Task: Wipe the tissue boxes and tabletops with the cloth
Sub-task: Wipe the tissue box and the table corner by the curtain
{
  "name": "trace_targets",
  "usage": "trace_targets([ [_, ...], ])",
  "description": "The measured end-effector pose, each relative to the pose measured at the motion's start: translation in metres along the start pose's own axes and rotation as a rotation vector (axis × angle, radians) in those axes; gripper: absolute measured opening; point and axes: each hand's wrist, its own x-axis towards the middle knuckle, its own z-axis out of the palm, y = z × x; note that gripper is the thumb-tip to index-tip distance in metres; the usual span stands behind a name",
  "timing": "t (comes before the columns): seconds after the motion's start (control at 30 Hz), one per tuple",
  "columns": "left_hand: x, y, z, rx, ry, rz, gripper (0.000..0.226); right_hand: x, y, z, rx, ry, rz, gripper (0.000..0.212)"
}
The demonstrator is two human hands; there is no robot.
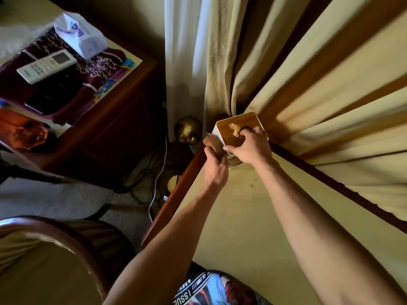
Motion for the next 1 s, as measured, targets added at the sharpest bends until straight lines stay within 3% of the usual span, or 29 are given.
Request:
trace_targets([
  [0.13, -0.021, -0.027, 0.030, -0.039, 0.047, 0.002, 0.055, 0.000, -0.002, 0.002, -0.013, 0.029, 0.010, 0.073],
  [0.33, -0.053, -0.045, 0.079, -0.128, -0.026, 0.116, 0.089, 0.001, 0.001, 0.004, -0.008, 0.039, -0.001, 0.072],
  [0.5, -0.024, -0.047, 0.070, -0.220, -0.007, 0.167, 0.072, 0.001, -0.001, 0.005, -0.011, 0.044, 0.010, 0.068],
  [0.63, 0.018, -0.028, 0.036, -0.272, -0.115, 0.207, 0.059, -0.003, -0.003, 0.006, 0.001, 0.048, 0.022, 0.058],
  [0.77, 0.068, 0.000, 0.004, -0.244, -0.169, 0.217, 0.073, -0.007, -0.007, 0.003, 0.001, 0.046, 0.025, 0.051],
  [0.83, 0.079, 0.004, -0.001, -0.159, -0.211, 0.207, 0.062, -0.007, -0.008, 0.002, -0.001, 0.053, 0.036, 0.051],
  [1.0, 0.027, -0.029, 0.017, -0.250, -0.214, 0.183, 0.068, -0.003, -0.012, 0.003, 0.015, 0.044, 0.066, 0.060],
])
